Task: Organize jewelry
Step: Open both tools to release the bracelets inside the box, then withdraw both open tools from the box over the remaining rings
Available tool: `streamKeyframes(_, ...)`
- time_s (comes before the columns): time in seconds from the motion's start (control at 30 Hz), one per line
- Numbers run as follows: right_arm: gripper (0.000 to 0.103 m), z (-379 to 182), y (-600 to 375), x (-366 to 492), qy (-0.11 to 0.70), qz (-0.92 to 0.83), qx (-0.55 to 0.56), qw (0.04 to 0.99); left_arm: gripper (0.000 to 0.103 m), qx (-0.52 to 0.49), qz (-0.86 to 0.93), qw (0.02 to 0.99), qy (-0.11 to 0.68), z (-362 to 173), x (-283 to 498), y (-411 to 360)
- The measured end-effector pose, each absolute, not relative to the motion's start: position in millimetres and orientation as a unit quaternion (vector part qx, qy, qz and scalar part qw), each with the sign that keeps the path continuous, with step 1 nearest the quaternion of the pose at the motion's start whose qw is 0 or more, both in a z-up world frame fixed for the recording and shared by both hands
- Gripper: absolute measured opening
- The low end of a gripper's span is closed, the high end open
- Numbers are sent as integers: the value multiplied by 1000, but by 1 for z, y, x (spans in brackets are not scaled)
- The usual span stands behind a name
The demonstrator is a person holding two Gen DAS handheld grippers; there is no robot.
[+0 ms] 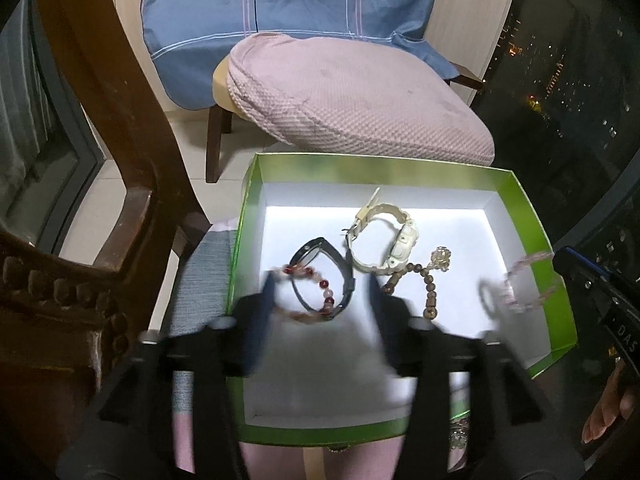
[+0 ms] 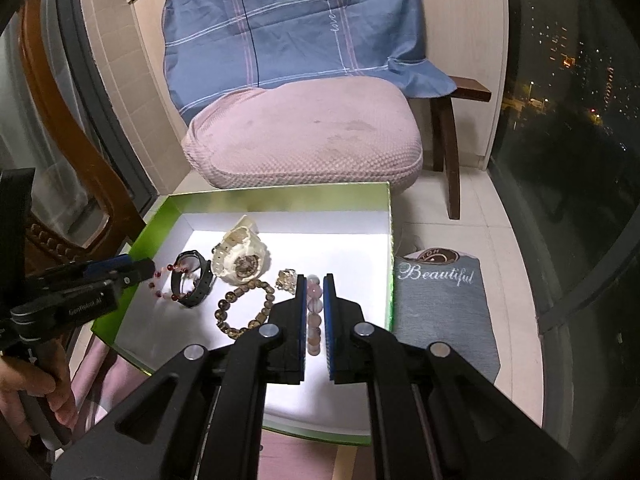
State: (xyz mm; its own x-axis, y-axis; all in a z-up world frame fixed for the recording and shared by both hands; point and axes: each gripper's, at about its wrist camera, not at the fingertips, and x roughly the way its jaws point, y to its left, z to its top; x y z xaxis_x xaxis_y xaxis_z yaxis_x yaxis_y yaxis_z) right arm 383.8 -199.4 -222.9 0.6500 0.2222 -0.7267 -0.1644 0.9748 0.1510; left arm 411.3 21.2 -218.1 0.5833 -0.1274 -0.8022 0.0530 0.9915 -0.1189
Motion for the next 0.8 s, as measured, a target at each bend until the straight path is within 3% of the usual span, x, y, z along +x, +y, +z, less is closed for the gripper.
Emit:
streamKeyframes(0.03,26,-222,-200,383,402,104,36,909,74,-42,-51,888,454,-218,410,21)
streamKeyframes(0.07,52,-220,-201,383,400,101,38,910,77,-40,-50,889,453,-216,409,20)
streamKeyframes(0.13,73,-215,-202,380,391,89,39,915,82,-37,-47,893,445,-211,404,19)
streamKeyframes(0.6,73,-197,-202,358,370,86,32,925,86,-24,-59,910,409,-171,365,25)
streamKeyframes(0.8,73,-156,-214,301,324,97,37,940,86,-42,-72,936,341,-129,299,42)
